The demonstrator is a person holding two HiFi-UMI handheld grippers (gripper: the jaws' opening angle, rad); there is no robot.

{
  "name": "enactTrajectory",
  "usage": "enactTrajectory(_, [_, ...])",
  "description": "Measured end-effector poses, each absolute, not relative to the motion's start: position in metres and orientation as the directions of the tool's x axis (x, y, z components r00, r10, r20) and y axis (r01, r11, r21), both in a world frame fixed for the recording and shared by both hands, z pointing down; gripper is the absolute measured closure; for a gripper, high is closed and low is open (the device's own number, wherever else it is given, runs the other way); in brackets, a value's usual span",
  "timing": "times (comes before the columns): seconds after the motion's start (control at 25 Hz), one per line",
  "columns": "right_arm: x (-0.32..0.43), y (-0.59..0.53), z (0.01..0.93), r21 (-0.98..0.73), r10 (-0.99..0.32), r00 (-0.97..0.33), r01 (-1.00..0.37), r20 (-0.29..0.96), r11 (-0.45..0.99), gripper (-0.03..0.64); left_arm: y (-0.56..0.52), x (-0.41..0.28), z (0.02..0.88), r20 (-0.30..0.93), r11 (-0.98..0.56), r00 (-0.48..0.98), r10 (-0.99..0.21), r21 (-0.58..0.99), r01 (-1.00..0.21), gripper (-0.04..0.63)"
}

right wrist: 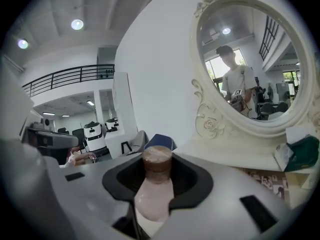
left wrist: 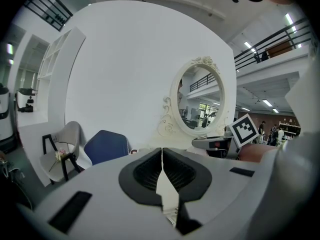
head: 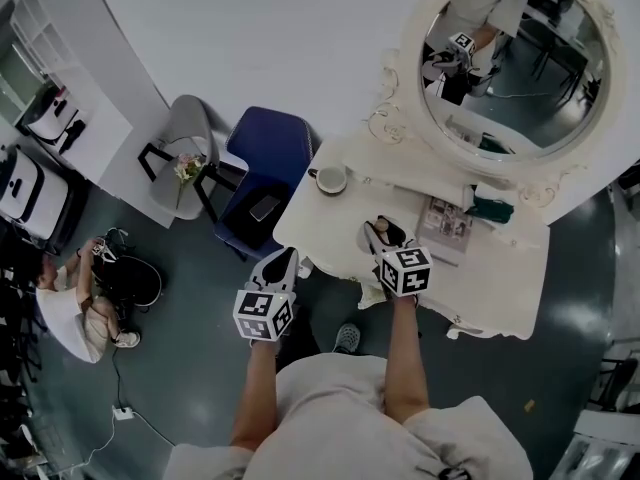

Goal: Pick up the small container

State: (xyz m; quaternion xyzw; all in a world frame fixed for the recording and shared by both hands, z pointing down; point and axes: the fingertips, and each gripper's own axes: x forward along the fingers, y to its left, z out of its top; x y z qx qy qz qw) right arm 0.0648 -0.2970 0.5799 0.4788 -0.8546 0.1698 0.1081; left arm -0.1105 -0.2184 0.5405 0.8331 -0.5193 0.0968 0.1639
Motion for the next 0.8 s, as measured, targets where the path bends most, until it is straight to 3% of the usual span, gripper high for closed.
enactTrajectory(0.8, [0.074,-0.294,0.517,-0.136,-0.773,-0.556,-0.829,0.305,0.543,0.477,-0.255,-0.1,0.513,0.299,-0.429,0.448,-0.843,0.131,-0.894,0.566])
